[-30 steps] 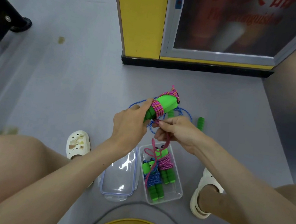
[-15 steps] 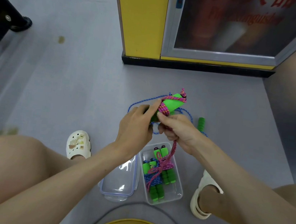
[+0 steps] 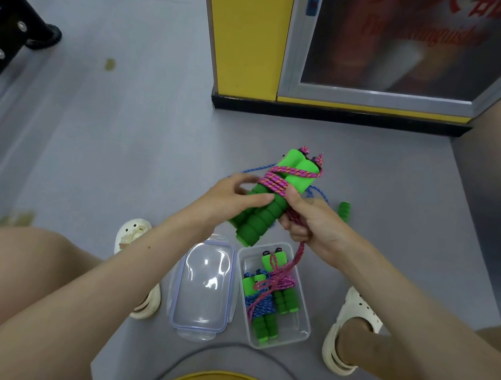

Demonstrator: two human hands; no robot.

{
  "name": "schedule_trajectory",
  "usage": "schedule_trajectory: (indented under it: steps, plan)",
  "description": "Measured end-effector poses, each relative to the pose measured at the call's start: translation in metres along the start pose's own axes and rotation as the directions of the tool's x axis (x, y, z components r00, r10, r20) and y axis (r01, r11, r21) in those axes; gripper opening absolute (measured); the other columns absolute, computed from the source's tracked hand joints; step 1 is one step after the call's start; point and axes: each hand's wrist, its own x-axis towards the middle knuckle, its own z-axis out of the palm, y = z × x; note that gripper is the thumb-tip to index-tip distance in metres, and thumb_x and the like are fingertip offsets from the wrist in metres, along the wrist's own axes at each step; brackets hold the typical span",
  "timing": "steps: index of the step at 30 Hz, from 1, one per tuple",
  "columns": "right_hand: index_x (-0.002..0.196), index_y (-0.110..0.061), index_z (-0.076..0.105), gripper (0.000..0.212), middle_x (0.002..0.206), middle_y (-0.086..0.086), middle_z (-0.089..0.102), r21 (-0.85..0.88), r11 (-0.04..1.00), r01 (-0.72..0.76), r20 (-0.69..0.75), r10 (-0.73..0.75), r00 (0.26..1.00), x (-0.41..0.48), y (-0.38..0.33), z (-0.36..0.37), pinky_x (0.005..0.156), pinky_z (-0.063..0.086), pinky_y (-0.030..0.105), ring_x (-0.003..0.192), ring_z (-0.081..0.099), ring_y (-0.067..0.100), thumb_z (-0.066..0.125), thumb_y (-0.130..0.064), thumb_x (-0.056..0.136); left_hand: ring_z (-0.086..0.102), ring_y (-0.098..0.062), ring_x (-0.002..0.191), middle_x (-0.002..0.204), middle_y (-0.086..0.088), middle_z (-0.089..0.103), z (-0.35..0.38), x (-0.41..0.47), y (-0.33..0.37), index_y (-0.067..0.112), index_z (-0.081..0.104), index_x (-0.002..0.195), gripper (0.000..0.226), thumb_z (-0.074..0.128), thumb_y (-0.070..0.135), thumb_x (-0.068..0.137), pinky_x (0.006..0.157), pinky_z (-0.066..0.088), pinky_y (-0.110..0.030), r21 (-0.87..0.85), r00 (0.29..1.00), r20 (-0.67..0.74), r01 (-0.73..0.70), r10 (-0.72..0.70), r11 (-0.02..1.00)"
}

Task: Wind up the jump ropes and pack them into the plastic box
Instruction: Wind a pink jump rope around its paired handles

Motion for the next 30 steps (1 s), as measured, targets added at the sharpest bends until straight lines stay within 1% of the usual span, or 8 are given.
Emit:
schedule_trajectory:
  steps: [2,4,8,12,15,22,25,30]
  plan:
    - [0.077,-0.008,0.054,0.041,0.055,0.004,0.052,0.005,1.000,0.003,0.023,-0.003,1.000,0.000,-0.001,0.001,0.040,0.024,0.016,0.036,0.028,0.005,0.047,-0.045,0.090,0.068,-0.024,0.094,0.111,-0.009,0.068,-0.002,-0.003,-0.003,0.016,0.055,0.126,0.052,0.070,0.032,0.080,0.080,0.053,-0.032,-0.099,0.980,0.178,0.111,-0.092,0.989]
    - [0.076,-0.008,0.055,0.042,0.057,0.005,0.052,-0.032,0.999,-0.001,0.011,0.001,1.000,0.000,-0.003,0.001,0.042,0.029,0.017,0.040,0.033,0.008,0.046,-0.047,0.091,0.068,-0.032,0.098,0.112,-0.012,0.069,-0.003,-0.006,-0.005,0.013,0.057,0.123,0.054,0.071,0.030,0.073,0.088,0.053,-0.038,-0.171,0.957,0.281,0.128,-0.076,0.977]
    - [0.079,-0.008,0.062,0.042,0.057,0.006,0.057,-0.098,0.995,-0.030,-0.070,0.023,0.997,-0.001,-0.004,0.001,0.044,0.038,0.018,0.042,0.041,0.009,0.049,-0.046,0.093,0.071,-0.032,0.087,0.104,-0.012,0.071,-0.006,-0.003,-0.002,0.015,0.058,0.121,0.049,0.075,0.013,0.075,0.076,0.056,-0.036,-0.185,0.989,0.140,0.067,-0.041,0.981]
    - [0.087,-0.003,0.066,0.042,0.054,0.004,0.055,-0.144,0.988,-0.061,-0.125,0.043,0.991,-0.001,0.000,-0.002,0.043,0.035,0.017,0.039,0.039,0.007,0.052,-0.043,0.093,0.070,-0.024,0.076,0.096,-0.009,0.071,-0.001,-0.002,-0.002,0.016,0.060,0.118,0.045,0.076,0.007,0.077,0.059,0.057,-0.026,-0.095,1.000,0.003,-0.015,0.015,0.995]
    - [0.094,-0.003,0.067,0.029,0.056,0.003,0.053,-0.207,0.975,-0.074,-0.130,0.047,0.990,-0.002,0.001,-0.002,0.044,0.032,0.016,0.041,0.036,0.006,0.057,-0.030,0.093,0.068,-0.015,0.066,0.086,-0.005,0.069,0.002,-0.002,-0.003,0.015,0.062,0.111,0.038,0.075,0.004,0.077,0.054,0.054,-0.021,-0.088,0.996,-0.057,-0.070,0.066,0.994]
    - [0.076,-0.015,0.054,0.036,0.040,-0.002,0.032,-0.124,0.990,-0.069,-0.222,0.040,0.974,-0.002,0.001,0.000,0.036,0.014,0.016,0.033,0.018,0.007,0.060,-0.049,0.086,0.070,-0.023,0.073,0.091,-0.011,0.071,0.011,-0.007,-0.008,0.022,0.063,0.102,0.032,0.074,0.004,0.078,0.070,0.059,-0.032,-0.072,0.991,0.023,-0.132,0.134,0.989]
    - [0.076,-0.011,0.054,0.036,0.038,-0.003,0.030,-0.033,0.999,-0.025,-0.258,0.016,0.966,0.000,0.002,-0.001,0.037,0.012,0.016,0.033,0.017,0.008,0.062,-0.045,0.086,0.071,-0.026,0.075,0.094,-0.014,0.072,0.015,-0.006,-0.012,0.021,0.062,0.106,0.032,0.074,0.006,0.080,0.073,0.059,-0.037,-0.081,0.986,0.031,-0.160,0.163,0.984]
    - [0.070,-0.013,0.046,0.033,0.037,-0.003,0.032,0.084,0.996,0.039,-0.300,-0.012,0.954,0.002,0.000,0.001,0.037,0.015,0.017,0.033,0.018,0.008,0.059,-0.034,0.091,0.071,-0.022,0.083,0.097,-0.008,0.072,0.017,-0.004,-0.012,0.024,0.060,0.115,0.032,0.070,0.016,0.085,0.073,0.058,-0.031,-0.069,0.983,0.051,-0.173,0.177,0.982]
